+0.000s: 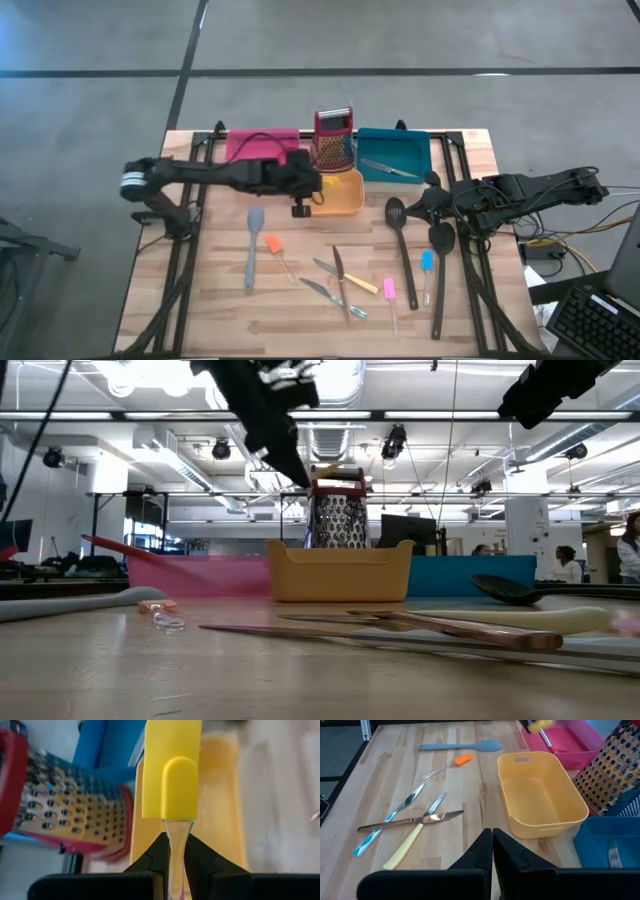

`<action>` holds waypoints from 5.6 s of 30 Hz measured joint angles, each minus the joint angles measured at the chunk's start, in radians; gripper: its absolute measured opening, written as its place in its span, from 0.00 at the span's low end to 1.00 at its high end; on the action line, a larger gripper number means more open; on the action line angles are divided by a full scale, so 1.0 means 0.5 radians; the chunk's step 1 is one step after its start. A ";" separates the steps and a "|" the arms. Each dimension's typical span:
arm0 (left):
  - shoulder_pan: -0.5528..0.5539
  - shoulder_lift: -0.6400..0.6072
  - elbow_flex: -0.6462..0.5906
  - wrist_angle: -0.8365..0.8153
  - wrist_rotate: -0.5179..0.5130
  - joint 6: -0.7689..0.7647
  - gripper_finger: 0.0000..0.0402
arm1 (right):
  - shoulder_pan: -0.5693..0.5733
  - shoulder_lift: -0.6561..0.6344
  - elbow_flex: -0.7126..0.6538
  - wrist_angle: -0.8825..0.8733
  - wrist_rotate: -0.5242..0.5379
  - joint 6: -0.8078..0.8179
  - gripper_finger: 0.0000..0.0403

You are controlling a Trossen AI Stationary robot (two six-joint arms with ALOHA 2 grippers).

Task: Pick & Place Kitchen Items
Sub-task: Put the yellow spatula into the yellow bin, then put the brown table knife into the blue bin

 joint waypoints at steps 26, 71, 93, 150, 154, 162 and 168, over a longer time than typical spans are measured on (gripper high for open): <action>0.090 0.808 0.742 -0.378 0.054 0.202 0.10 | 0.001 0.000 0.000 0.000 0.000 0.000 0.02; 0.147 1.160 0.746 -0.345 0.211 0.185 0.15 | 0.000 0.000 0.000 0.001 0.000 0.004 0.02; 0.144 1.151 1.267 -0.893 0.363 -0.052 0.36 | 0.000 0.000 0.000 0.000 0.001 0.003 0.02; -1.060 -0.724 -0.394 0.050 -0.582 -0.745 0.23 | 0.000 0.080 0.001 0.746 -0.003 0.061 0.02; -1.067 -0.935 -0.785 0.544 -0.591 -0.725 0.23 | -0.001 0.224 0.002 1.156 -0.234 -0.227 0.02; -1.084 -1.255 -1.337 1.170 -0.594 -0.763 0.23 | 0.001 0.709 0.086 1.446 -0.418 -0.811 0.02; -1.088 -1.447 -1.487 1.200 -0.594 -0.815 0.23 | 0.001 1.002 0.261 1.242 -0.040 -0.983 0.02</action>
